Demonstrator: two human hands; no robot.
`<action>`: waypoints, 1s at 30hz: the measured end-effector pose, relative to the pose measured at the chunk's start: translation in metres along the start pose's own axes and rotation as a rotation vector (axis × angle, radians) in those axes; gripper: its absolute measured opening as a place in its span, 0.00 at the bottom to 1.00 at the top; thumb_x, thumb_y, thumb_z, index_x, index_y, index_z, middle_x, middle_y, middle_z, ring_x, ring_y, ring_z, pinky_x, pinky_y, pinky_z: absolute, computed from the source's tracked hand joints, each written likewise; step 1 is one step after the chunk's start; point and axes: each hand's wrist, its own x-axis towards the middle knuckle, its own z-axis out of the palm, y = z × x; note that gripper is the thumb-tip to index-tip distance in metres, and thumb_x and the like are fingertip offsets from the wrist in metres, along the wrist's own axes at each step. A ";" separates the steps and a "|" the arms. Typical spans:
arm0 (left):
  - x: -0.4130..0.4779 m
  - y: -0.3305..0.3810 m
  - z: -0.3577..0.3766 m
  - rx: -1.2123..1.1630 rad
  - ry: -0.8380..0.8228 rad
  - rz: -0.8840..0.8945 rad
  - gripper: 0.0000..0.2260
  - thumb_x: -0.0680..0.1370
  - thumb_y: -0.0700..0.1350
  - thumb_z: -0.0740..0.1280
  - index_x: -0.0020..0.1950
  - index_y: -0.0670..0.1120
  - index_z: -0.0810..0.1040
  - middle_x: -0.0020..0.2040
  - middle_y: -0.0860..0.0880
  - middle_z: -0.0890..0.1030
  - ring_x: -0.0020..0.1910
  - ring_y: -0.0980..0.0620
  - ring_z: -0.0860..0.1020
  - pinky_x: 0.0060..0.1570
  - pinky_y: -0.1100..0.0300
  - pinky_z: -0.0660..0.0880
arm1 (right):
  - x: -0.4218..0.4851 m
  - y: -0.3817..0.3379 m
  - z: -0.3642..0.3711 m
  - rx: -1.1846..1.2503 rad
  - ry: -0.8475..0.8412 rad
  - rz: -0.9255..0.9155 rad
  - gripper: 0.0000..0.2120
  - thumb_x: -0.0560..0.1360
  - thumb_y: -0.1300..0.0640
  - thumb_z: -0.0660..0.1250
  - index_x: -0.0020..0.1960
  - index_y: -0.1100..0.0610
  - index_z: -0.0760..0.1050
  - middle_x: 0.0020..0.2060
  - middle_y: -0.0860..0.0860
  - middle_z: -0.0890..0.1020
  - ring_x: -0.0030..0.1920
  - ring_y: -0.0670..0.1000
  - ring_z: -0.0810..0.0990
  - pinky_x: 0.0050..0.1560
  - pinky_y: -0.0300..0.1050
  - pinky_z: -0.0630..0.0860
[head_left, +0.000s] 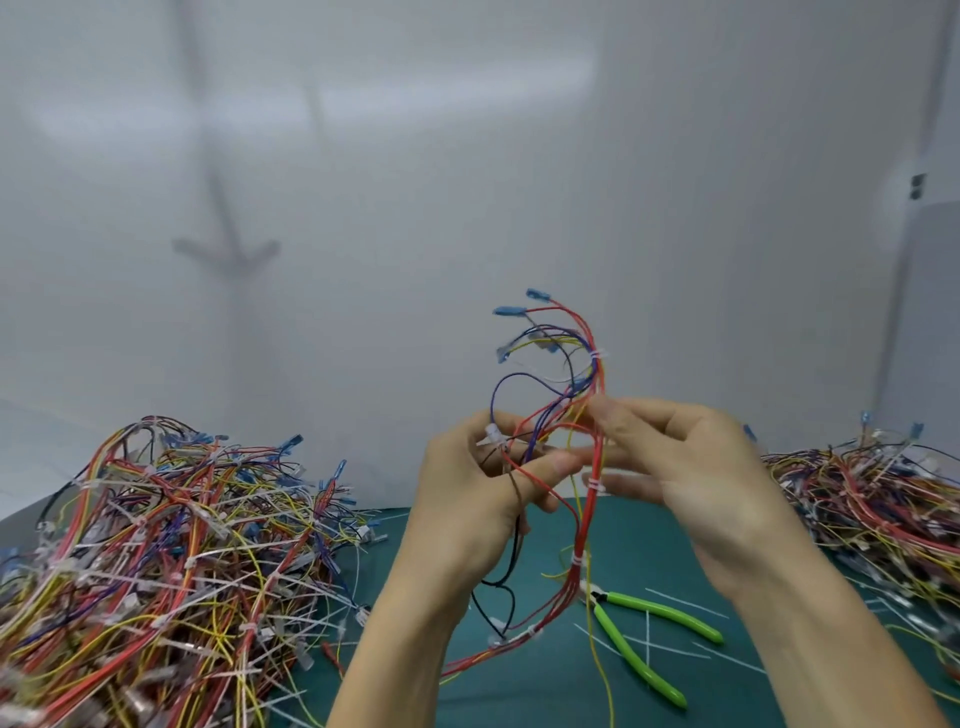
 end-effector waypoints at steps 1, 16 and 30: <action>0.000 0.000 0.000 0.005 0.018 0.019 0.09 0.70 0.39 0.77 0.44 0.45 0.78 0.36 0.47 0.85 0.27 0.55 0.78 0.23 0.66 0.69 | -0.002 -0.002 0.000 -0.039 -0.084 0.018 0.10 0.74 0.51 0.69 0.47 0.56 0.86 0.41 0.52 0.88 0.42 0.48 0.87 0.38 0.36 0.81; 0.000 0.001 -0.007 0.242 -0.098 0.105 0.15 0.79 0.57 0.57 0.61 0.61 0.78 0.57 0.56 0.81 0.57 0.61 0.78 0.58 0.59 0.74 | -0.002 0.000 0.007 0.065 -0.072 0.003 0.09 0.74 0.63 0.71 0.46 0.51 0.87 0.39 0.55 0.87 0.40 0.55 0.88 0.37 0.40 0.82; -0.001 -0.009 -0.048 0.182 -0.371 -0.200 0.07 0.76 0.46 0.72 0.51 0.44 0.83 0.44 0.45 0.87 0.47 0.52 0.85 0.46 0.62 0.81 | 0.009 0.004 -0.022 0.294 0.232 -0.038 0.08 0.64 0.57 0.72 0.42 0.56 0.85 0.37 0.53 0.87 0.36 0.53 0.87 0.32 0.40 0.81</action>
